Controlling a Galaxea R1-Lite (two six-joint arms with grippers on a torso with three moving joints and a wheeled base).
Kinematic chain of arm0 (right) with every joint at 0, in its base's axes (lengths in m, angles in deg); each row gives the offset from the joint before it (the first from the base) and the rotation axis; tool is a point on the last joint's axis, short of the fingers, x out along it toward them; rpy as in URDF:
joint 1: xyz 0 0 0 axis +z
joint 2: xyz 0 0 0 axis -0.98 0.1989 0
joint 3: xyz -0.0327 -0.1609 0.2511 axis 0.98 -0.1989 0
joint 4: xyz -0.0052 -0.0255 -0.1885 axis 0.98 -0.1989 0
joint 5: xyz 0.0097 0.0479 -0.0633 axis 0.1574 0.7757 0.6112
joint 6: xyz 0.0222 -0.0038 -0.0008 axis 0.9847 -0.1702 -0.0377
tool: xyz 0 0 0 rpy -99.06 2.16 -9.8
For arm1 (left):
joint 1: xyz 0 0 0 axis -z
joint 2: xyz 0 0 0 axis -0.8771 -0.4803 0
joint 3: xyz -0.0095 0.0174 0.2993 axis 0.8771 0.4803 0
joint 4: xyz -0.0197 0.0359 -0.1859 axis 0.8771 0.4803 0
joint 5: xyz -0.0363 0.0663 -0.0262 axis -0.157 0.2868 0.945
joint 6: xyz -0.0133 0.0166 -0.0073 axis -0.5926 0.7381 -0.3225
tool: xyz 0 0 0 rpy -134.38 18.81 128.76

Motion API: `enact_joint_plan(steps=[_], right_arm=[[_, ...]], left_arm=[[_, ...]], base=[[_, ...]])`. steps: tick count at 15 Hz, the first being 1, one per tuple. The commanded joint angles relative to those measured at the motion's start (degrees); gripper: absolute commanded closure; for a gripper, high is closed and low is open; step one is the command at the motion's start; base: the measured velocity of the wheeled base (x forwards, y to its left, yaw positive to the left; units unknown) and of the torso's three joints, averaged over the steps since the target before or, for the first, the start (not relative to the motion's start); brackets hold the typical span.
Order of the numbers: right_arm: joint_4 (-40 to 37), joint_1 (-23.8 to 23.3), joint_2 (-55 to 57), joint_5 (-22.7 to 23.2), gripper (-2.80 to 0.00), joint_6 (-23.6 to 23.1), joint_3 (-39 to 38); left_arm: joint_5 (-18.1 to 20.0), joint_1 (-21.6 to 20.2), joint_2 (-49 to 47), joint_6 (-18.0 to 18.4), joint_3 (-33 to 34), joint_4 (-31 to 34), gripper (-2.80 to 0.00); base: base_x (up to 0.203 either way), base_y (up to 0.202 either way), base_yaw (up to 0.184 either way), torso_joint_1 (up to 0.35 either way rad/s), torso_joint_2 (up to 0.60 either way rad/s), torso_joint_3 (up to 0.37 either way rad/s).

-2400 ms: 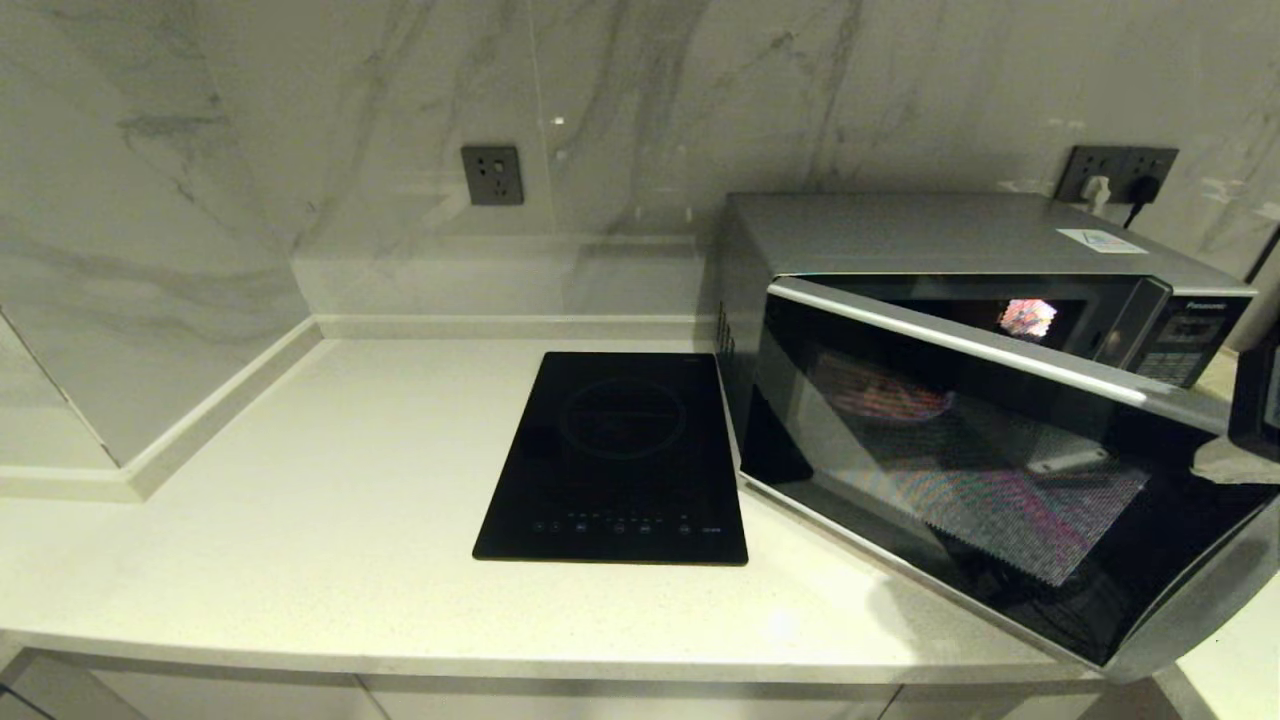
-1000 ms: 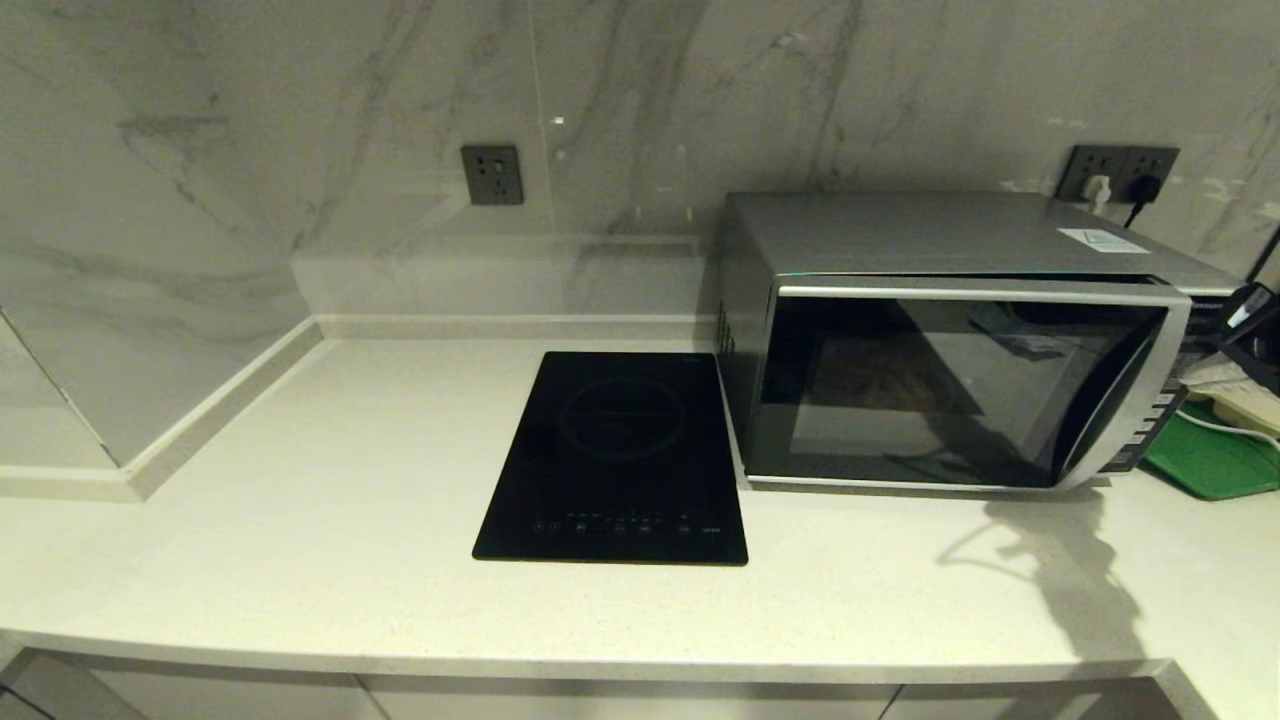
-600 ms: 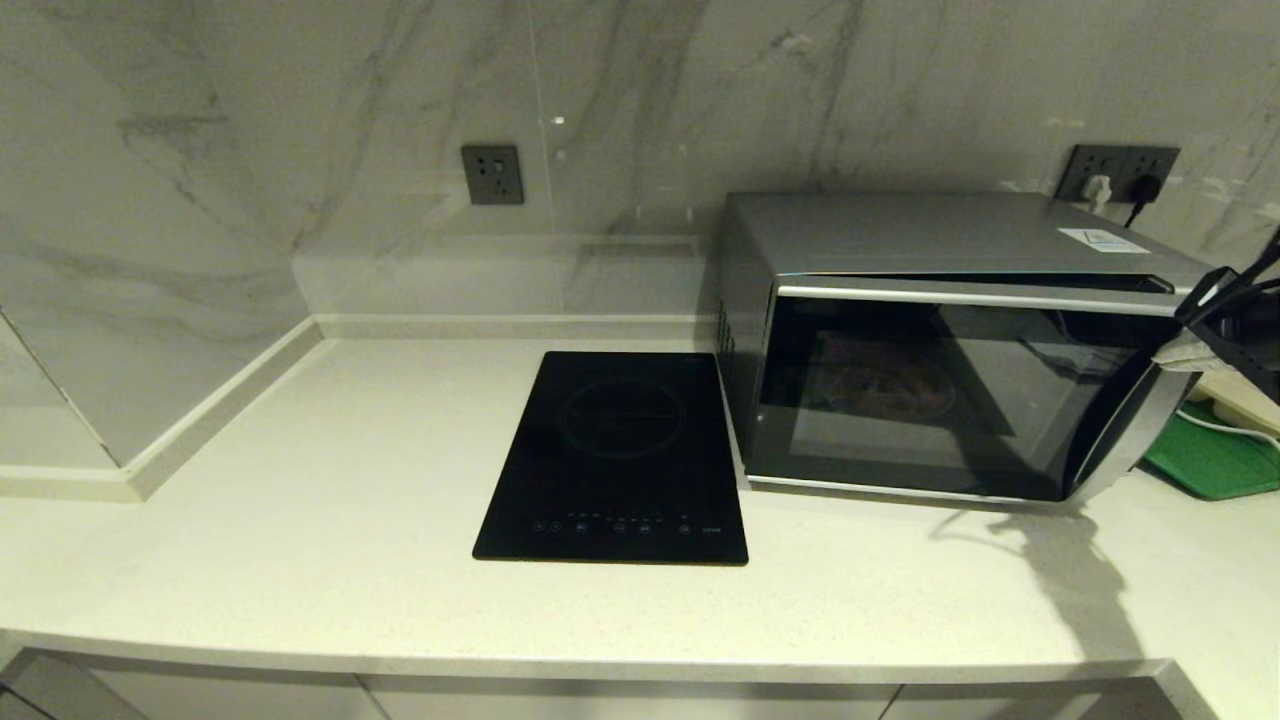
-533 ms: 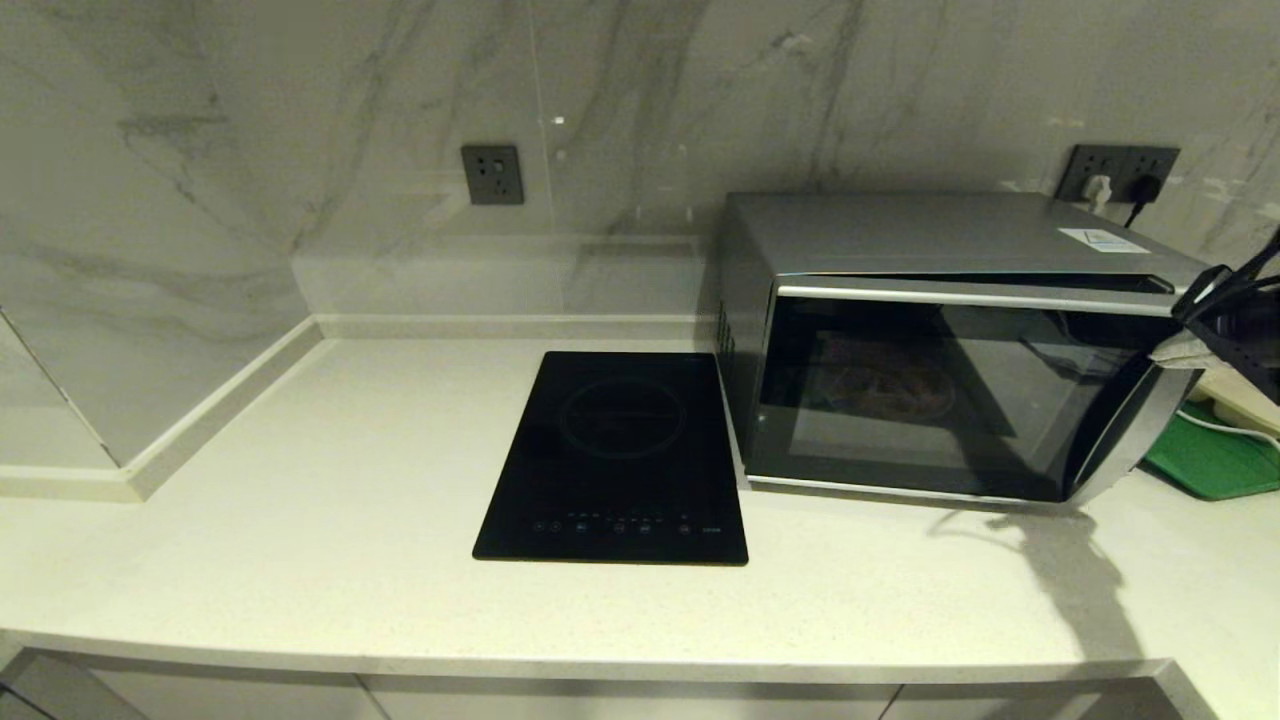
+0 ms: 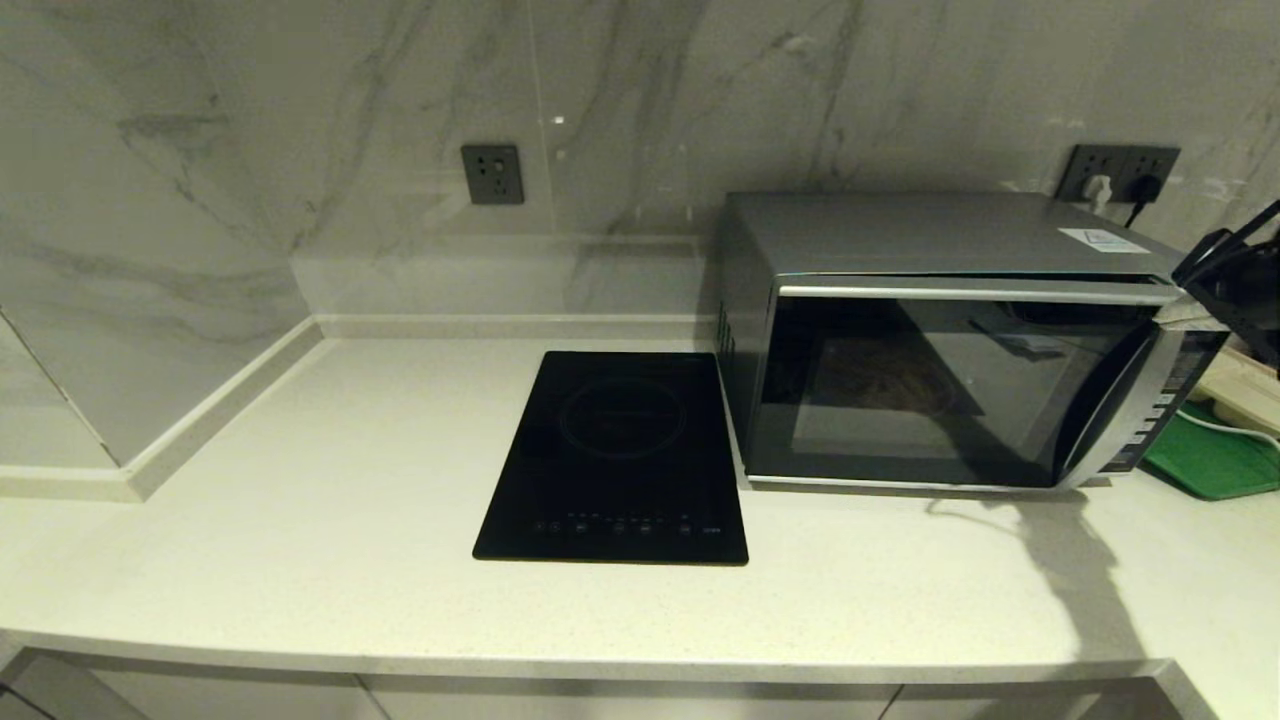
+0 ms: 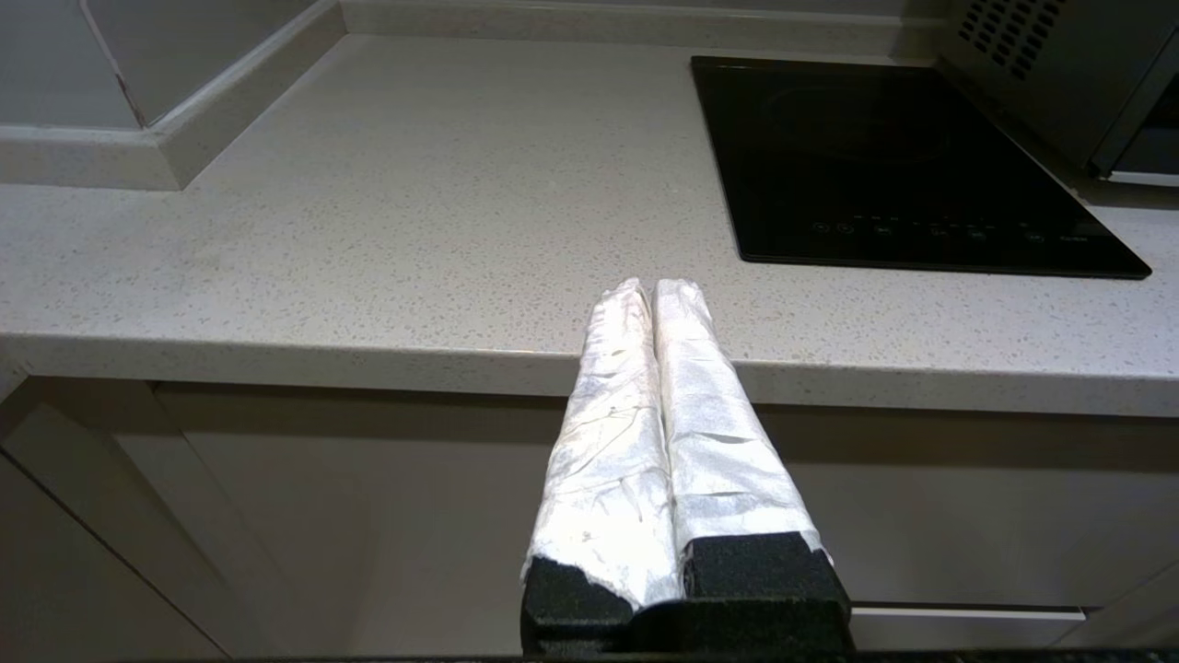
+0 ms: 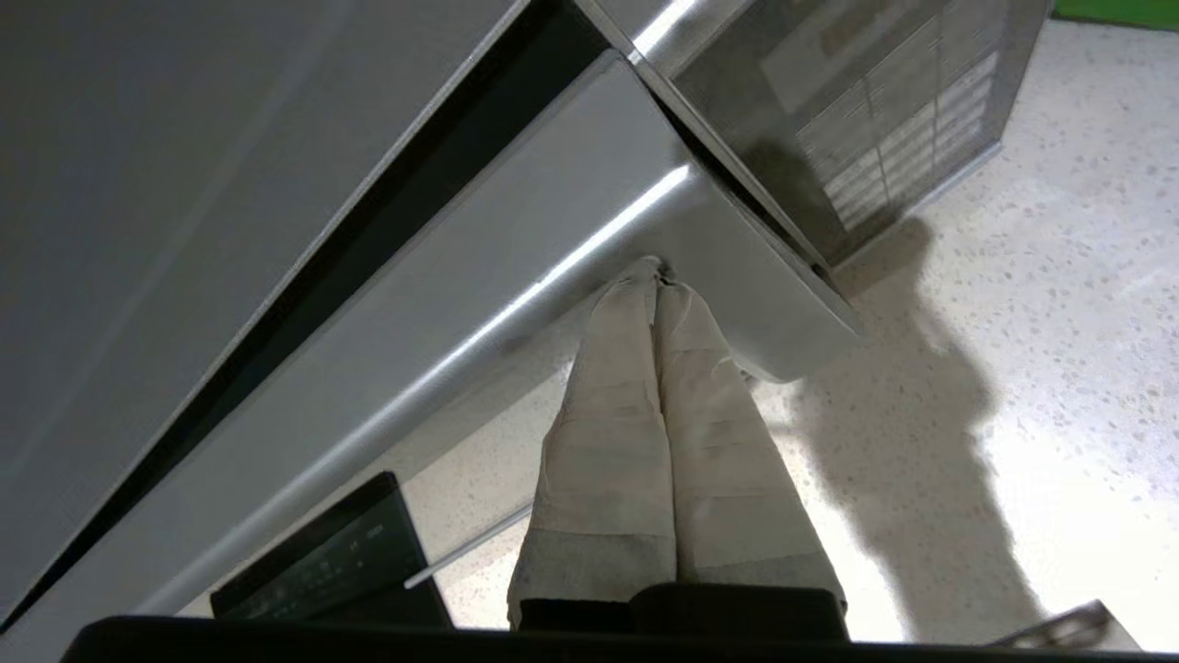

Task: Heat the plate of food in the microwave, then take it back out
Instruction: Close the microwave oven

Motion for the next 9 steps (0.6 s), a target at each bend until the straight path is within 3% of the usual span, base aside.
enact_joint_plan(steps=[1, 9], right_arm=[[-0.2, 0.0, 0.8, 0.0, 0.0, 0.1, 0.7], [-0.2, 0.1, 2.2, 0.3, 0.0, 0.4, 2.8]], left_arm=[[0.0, 0.0, 0.0, 0.0, 0.0, 0.0, 0.0], [0.0, 0.0, 0.0, 0.0, 0.0, 0.0, 0.0]], base=[[0.0, 0.0, 0.0, 0.0, 0.0, 0.0], [0.0, 0.0, 0.0, 0.0, 0.0, 0.0]])
